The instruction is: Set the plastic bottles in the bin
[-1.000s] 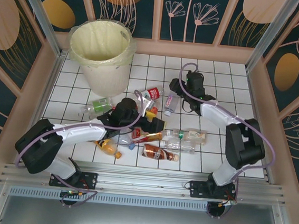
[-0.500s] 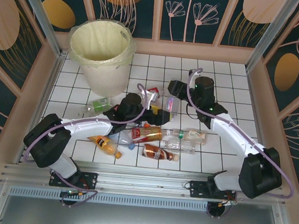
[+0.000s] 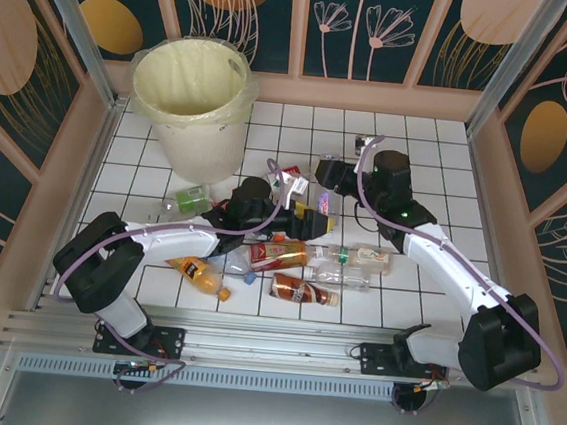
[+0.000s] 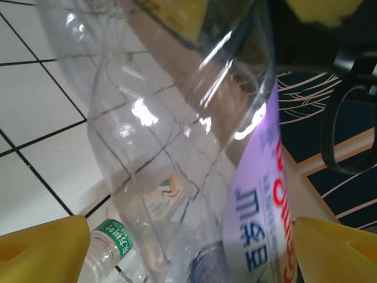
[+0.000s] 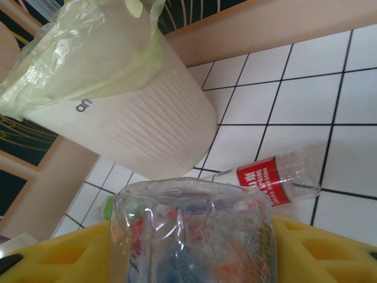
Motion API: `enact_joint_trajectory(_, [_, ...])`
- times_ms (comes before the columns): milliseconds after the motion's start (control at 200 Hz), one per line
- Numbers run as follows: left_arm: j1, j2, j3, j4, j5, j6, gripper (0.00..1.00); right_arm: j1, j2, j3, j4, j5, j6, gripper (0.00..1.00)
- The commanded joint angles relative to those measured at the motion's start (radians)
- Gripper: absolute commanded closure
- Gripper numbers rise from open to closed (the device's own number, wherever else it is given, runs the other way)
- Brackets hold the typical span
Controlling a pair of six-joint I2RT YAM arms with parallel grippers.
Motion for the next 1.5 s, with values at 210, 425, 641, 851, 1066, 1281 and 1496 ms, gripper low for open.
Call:
enact_joint_trajectory(210, [0.004,0.007,0.027,0.089,0.049,-0.018,0.14,0.033,-0.010,-0.017,0.020,-0.045,0.001,0.41])
enact_joint_trajectory(425, [0.003,0.011,0.027,0.080,0.038,-0.032,0.26,0.039,-0.012,-0.026,0.028,-0.036,0.003,0.41])
enact_joint_trajectory(641, [0.004,0.009,0.049,0.052,0.048,-0.038,0.40,0.045,-0.008,-0.019,0.029,-0.024,-0.003,0.41])
enact_joint_trajectory(851, [0.003,-0.013,0.046,0.028,0.034,-0.025,0.41,0.051,-0.010,-0.011,0.023,-0.021,-0.008,0.38])
enact_joint_trajectory(1066, [0.003,-0.044,0.053,-0.033,-0.014,0.000,0.42,0.051,-0.040,-0.014,0.019,-0.026,-0.008,0.14])
enact_joint_trajectory(1281, [0.004,-0.071,0.096,-0.172,-0.075,0.055,0.42,0.049,-0.142,-0.034,-0.016,-0.026,-0.036,0.04])
enact_joint_trajectory(1496, [0.016,-0.084,0.172,-0.314,-0.110,0.125,0.42,0.048,-0.289,-0.064,-0.073,-0.052,-0.072,0.01])
